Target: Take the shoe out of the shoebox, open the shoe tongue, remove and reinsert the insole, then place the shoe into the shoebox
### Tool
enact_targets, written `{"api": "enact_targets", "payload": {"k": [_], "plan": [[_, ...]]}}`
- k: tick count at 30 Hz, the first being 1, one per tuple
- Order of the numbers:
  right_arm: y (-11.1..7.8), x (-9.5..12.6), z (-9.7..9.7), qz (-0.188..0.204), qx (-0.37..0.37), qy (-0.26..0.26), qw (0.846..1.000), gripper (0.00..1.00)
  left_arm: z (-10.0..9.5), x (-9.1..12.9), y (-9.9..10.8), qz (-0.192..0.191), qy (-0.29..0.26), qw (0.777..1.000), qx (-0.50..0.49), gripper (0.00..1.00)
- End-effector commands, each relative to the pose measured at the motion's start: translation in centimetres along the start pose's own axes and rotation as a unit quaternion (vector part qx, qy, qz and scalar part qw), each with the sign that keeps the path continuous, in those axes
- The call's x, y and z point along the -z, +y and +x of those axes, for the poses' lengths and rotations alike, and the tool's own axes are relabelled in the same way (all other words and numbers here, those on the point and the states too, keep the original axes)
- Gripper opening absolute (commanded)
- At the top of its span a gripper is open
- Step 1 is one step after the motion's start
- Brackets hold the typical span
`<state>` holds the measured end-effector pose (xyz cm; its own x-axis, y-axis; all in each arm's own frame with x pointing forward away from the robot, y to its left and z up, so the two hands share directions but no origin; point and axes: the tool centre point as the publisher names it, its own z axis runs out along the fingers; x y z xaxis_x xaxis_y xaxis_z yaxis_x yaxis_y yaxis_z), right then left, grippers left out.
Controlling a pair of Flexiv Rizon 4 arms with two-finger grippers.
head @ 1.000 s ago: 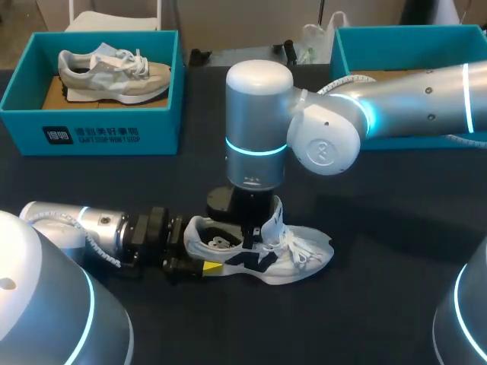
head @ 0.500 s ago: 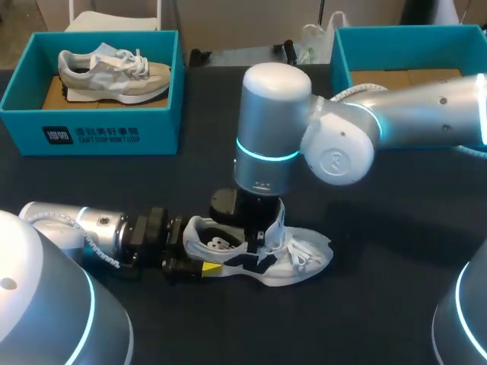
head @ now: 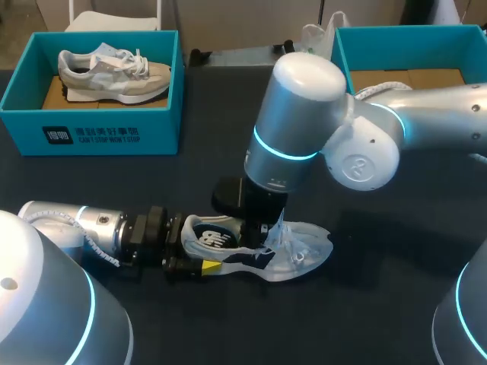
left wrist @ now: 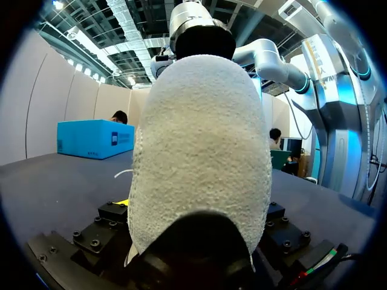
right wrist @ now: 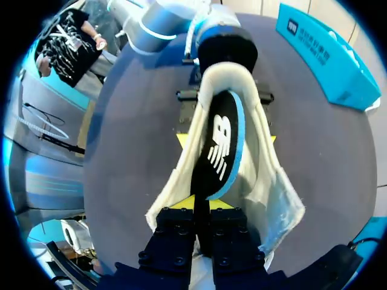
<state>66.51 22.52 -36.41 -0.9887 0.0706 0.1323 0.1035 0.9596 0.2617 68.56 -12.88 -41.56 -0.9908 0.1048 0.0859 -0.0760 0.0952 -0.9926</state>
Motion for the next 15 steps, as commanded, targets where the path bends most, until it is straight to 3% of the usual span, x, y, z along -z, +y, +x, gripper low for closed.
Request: {"api": "enact_targets", "payload": {"k": [1,6,15], "plan": [[-0.5,0.3,0.4,-0.024,0.004,-0.004,1.000,0.00,-0.3,-0.3,0.0,0.000,-0.001,1.000,0.001,0.00],[-1.0,0.5,0.4,-0.060,0.015,-0.010,0.998,0.00,-0.3,-0.3,0.0,0.000,-0.001,1.000,0.001,0.00],[-1.7,1.8,-0.1,-0.083,0.017,-0.029,0.996,0.00,-0.3,-0.3,0.0,0.000,-0.001,1.000,0.001,0.00]]}}
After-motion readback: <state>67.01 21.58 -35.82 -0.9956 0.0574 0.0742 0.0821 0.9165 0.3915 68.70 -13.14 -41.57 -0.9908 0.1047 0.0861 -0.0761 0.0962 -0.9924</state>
